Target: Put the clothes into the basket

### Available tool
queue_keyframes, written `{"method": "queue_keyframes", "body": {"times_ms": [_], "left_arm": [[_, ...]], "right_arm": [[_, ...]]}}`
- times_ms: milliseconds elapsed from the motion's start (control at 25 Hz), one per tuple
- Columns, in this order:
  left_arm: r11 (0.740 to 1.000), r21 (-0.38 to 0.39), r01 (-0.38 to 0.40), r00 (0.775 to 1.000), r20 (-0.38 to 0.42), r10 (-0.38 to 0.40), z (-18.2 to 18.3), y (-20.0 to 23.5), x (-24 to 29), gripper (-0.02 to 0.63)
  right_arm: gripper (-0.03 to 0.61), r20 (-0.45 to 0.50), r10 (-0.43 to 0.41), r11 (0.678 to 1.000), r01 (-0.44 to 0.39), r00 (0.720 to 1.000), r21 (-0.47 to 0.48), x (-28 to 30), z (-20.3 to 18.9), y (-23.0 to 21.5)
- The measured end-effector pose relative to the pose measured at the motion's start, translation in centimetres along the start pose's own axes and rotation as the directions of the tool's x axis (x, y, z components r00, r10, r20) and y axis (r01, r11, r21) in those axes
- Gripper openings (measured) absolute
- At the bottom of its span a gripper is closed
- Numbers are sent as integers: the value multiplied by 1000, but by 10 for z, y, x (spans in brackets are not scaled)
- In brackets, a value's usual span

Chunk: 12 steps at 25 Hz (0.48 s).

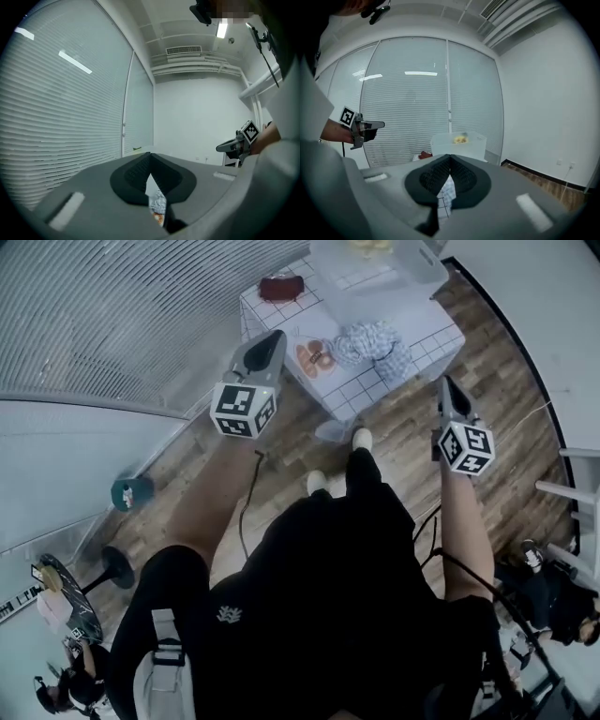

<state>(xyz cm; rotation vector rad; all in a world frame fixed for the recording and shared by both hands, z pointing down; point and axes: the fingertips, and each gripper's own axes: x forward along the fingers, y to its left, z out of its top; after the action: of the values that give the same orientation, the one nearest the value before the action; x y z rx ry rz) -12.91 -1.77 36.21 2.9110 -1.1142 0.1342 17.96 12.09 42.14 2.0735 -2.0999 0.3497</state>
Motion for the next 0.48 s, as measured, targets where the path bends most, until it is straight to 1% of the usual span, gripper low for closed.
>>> {"method": "queue_keyframes", "body": {"times_ms": [160,280,400,480], "left_arm": [[999,-13,-32,999,-11,31,-9,4,36,8],[998,-14,-63,998,-27,62,-12,12,61,6],[995,-19,-100,994,-44,99,-13,24,90,8],[993,-16,-117,992,-54,116,-15,28,110,8]], "right_arm": [[2,-21,40,999,-40,999,-9,45,-9,-18],[2,-55,102,994,-104,993,-30,87,-15,-22],[2,-66,158,987,-160,985,-25,127,-11,-31],[2,-67,176,984,-177,982,-18,152,-7,-42]]}}
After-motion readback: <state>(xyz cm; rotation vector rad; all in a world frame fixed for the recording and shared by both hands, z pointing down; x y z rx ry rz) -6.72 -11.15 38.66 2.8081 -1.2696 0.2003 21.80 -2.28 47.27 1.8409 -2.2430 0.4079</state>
